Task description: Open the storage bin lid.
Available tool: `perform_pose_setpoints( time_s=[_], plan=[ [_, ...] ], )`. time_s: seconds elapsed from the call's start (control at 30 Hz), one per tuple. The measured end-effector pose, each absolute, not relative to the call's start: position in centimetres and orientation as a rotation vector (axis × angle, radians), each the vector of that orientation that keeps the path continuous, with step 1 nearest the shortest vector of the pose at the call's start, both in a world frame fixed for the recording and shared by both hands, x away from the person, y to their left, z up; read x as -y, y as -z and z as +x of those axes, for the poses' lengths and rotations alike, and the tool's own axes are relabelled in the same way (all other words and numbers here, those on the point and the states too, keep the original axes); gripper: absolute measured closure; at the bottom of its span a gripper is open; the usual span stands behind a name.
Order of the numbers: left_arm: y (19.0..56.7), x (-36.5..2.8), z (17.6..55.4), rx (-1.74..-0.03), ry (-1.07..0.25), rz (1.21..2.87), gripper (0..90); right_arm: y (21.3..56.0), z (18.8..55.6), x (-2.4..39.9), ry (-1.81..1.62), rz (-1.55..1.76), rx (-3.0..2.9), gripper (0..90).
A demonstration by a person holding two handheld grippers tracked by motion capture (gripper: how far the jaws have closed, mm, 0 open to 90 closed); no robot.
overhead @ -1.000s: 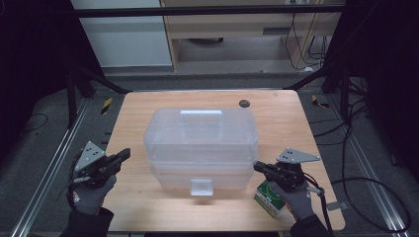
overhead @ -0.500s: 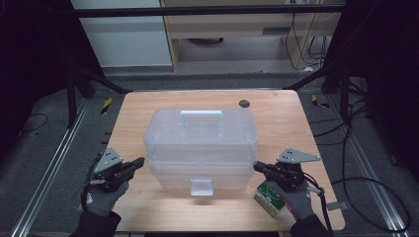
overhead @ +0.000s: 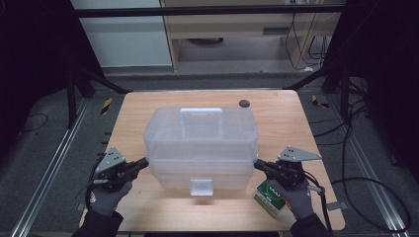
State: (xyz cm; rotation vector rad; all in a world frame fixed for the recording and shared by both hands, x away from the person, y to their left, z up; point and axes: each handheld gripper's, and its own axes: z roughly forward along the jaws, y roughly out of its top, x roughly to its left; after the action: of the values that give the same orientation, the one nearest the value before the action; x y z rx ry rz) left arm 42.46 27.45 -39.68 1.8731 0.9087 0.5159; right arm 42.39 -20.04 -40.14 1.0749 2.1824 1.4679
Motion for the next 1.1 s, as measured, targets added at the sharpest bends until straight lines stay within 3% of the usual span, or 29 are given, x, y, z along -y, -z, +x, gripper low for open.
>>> perform_pose_setpoints(
  time_s=[1.1],
  plan=[
    [37.0,-26.7,44.0,-0.904,-0.593,1.818,89.3,37.6,44.4,19.9,-1.512,1.041,-2.125,90.0]
  ],
)
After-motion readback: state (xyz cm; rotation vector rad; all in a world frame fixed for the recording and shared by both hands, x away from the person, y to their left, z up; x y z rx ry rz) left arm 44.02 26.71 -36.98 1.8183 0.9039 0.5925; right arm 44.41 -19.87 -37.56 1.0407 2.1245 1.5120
